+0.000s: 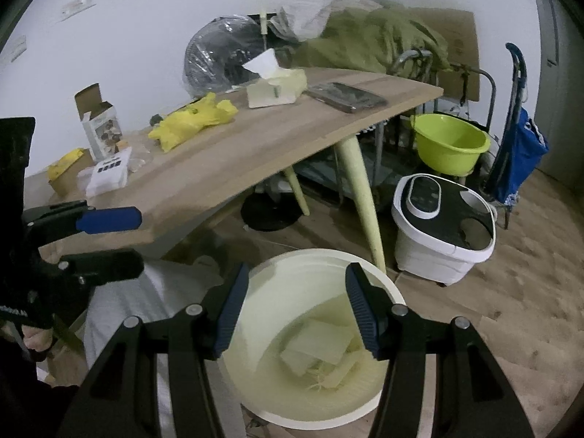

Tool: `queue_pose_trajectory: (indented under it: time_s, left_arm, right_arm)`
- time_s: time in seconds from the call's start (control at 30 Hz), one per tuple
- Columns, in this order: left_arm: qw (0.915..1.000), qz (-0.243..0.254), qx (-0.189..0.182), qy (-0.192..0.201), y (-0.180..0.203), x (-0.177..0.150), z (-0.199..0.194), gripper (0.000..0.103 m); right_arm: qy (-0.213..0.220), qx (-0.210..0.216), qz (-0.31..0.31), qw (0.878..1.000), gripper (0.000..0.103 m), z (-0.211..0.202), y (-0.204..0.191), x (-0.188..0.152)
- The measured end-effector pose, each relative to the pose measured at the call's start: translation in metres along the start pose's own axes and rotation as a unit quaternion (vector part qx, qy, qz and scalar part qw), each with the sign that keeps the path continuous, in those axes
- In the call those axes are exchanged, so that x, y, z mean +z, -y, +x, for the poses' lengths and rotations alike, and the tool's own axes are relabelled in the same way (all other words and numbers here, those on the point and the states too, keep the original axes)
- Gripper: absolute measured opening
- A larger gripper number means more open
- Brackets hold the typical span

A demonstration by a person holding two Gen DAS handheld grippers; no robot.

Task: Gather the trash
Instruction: 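Move both open tools back over the table toward the white socks bag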

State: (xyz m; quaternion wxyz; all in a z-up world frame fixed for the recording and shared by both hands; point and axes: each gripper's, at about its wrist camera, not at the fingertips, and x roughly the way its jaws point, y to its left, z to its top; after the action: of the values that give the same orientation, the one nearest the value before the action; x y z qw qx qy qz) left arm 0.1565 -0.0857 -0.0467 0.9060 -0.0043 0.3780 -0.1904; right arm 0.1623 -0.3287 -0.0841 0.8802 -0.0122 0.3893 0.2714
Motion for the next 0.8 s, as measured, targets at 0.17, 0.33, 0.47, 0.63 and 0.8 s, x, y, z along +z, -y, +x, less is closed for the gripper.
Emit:
queue_pose_trajectory:
  time_s: [0.17, 0.33, 0.47, 0.63, 0.8]
  left_arm:
    - [0.9995, -0.016, 0.024, 0.014, -0.016, -0.004, -0.017, 0.060]
    - [0.9981, -0.033, 0.047, 0.022, -0.031, -0.009, -0.033, 0.060]
    - [0.9962, -0.049, 0.066, 0.028, -0.045, -0.014, -0.045, 0.060]
    - [0.9931, -0.068, 0.090, 0.032, -0.063, -0.021, -0.059, 0.060]
    - [0.9893, -0.087, 0.111, 0.038, -0.079, -0.029, -0.073, 0.060]
  right_arm:
    - [0.005, 0.015, -0.016, 1.000, 0.053, 0.002, -0.014, 0.009]
    - [0.005, 0.033, -0.032, 0.999, 0.053, 0.009, -0.029, 0.016]
    - [0.004, 0.049, -0.046, 0.998, 0.053, 0.017, -0.043, 0.023]
    - [0.005, 0.068, -0.061, 0.996, 0.053, 0.024, -0.057, 0.031]
    - [0.012, 0.087, -0.076, 0.993, 0.053, 0.029, -0.074, 0.040]
